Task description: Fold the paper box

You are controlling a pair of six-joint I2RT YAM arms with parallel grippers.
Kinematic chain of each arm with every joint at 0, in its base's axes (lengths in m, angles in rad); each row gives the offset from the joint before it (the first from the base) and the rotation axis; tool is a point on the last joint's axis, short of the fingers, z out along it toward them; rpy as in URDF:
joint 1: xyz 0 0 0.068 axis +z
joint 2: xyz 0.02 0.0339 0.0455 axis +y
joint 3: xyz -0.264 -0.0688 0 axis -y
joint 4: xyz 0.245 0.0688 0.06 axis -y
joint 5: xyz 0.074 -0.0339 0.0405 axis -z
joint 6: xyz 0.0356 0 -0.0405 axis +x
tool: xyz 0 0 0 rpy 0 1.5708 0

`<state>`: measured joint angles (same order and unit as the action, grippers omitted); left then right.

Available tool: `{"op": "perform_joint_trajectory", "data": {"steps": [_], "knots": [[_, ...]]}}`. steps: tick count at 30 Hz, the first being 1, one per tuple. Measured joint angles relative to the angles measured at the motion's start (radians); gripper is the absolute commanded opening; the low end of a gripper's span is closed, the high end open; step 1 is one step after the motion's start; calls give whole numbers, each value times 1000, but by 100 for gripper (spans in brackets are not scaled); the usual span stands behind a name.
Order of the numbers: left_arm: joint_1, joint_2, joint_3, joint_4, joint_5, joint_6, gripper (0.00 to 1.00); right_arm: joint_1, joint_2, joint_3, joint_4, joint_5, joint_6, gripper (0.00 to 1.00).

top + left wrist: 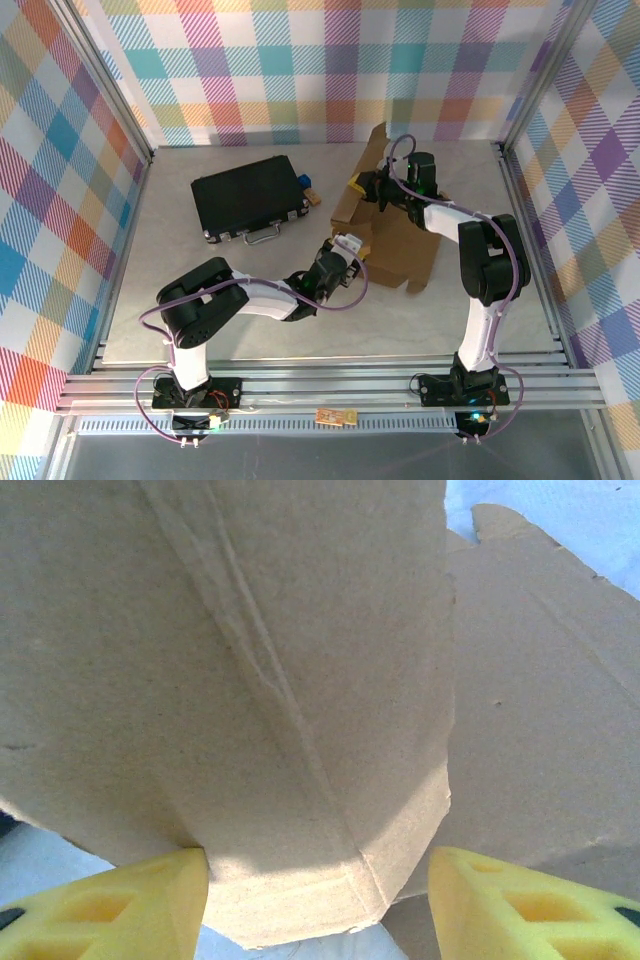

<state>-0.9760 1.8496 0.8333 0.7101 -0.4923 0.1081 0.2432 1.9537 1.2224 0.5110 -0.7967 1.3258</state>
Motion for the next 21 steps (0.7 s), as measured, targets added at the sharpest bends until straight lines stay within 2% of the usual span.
{"op": "perform_joint_trajectory", "data": {"steps": [9, 16, 21], "knots": [[-11, 13, -14, -2, -19, -13, 59, -26, -34, -141, 153, -8, -16, 0], [-18, 40, -13, 27, -95, -12, 59, -28, -35, -174, 225, -4, 2, 0], [-26, 80, 6, 58, -166, 12, 67, -28, -36, -175, 230, 4, 8, 0]]}}
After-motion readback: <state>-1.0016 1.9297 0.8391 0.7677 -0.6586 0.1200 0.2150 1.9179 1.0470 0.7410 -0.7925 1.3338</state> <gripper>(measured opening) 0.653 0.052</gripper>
